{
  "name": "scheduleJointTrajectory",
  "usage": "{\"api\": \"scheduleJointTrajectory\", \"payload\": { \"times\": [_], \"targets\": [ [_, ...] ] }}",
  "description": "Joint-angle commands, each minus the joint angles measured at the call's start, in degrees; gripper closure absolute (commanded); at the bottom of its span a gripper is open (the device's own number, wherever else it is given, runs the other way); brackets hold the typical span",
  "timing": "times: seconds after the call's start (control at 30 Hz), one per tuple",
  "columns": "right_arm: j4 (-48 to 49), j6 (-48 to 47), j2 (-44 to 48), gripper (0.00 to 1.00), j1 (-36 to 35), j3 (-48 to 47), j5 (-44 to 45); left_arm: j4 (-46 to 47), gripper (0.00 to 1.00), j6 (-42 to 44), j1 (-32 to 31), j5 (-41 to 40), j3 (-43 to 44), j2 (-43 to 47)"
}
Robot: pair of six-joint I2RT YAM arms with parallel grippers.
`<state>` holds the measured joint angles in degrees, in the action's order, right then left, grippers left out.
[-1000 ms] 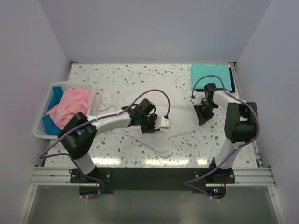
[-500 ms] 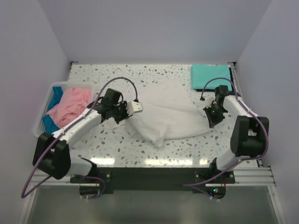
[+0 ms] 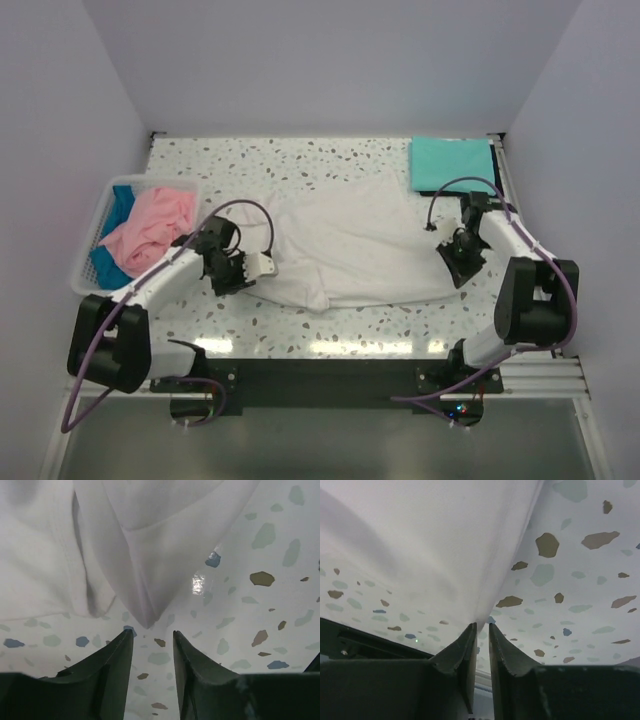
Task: Fold and stack the t-shirts
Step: Flatten the tshirt out
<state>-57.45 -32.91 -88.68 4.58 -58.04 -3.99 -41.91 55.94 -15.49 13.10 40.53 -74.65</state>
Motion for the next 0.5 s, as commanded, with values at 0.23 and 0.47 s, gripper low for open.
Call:
{"api": "scheduleJointTrajectory", "payload": {
  "times": [0.23,0.47],
  "targets": [
    [-9.26,-7.96,7.56,0.32,0.34,-6.29,-5.68,-4.78,0.47,-13.71,-8.83,17.66,25.01,-7.41],
    [-13.21,-12.96,6.24,0.54,0.34,-6.65,-7.0,-2.38,0.49,-21.4,-13.69,17.66,33.64,-22.89]
  ]
}}
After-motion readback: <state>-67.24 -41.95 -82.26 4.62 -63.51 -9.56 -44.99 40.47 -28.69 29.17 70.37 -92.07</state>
